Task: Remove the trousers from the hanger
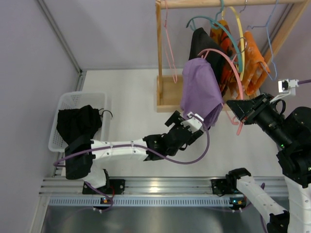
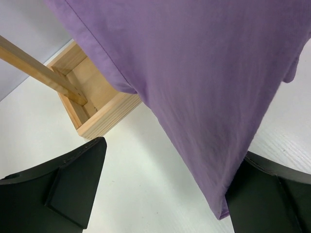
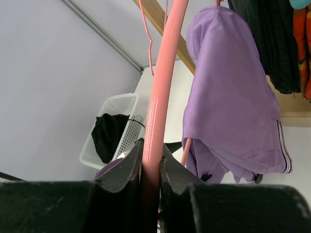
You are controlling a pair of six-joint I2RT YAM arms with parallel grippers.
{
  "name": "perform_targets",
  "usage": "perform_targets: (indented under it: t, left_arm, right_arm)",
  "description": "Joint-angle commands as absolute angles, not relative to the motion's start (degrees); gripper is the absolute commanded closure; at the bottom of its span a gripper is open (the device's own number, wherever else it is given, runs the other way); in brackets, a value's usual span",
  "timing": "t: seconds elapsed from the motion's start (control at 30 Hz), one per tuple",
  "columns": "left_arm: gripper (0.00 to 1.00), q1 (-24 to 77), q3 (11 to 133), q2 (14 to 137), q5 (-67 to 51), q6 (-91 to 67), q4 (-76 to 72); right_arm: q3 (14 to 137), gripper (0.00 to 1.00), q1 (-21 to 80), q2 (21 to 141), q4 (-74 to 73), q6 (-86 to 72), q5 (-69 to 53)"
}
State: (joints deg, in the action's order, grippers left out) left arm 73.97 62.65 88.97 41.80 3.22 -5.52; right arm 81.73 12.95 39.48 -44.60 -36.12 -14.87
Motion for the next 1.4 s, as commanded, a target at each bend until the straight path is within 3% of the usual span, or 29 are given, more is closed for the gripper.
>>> perform_targets:
  t: [0.0,0.43,0.8,1.07,1.23,1.3,1.33,1.37]
  left_arm:
    - [0.02,73.57,62.75,86.48,42.45,4.22,-6.94]
    - [0.02,70.93,75.4,92.72,43.85,6.67,-9.23]
    - [0.02,74.26,73.66,91.49,40.08,7.73,-10.11]
    - [0.03,72.95,79.45,96.41,43.68,7.73,-10.2]
    - [0.14,71.63,78.05,94.67,44.03,8.08,-10.2]
    - [0.26,71.19,76.73,93.09,44.03,8.52,-10.02]
    - [0.43,71.02,76.47,92.47,43.95,8.7,-10.11]
    - [0.5,70.58,76.03,91.94,43.77,8.88,-10.19]
  right_arm:
    - [83.32,1.0,12.13,38.32,-30.41,-35.07,-15.47]
    - [80.68,1.0,12.13,37.0,-30.24,-37.97,-16.88]
    - [80.95,1.0,12.22,37.79,-28.48,-38.05,-15.91]
    - [80.42,1.0,12.13,37.27,-27.42,-39.73,-16.17]
    - [81.3,1.0,12.13,37.27,-28.04,-38.68,-15.91]
    - [81.47,1.0,12.13,37.27,-28.3,-38.5,-16.0]
    - [81.39,1.0,12.04,37.27,-28.47,-38.41,-16.0]
    - [80.95,1.0,12.13,37.18,-28.39,-38.41,-16.0]
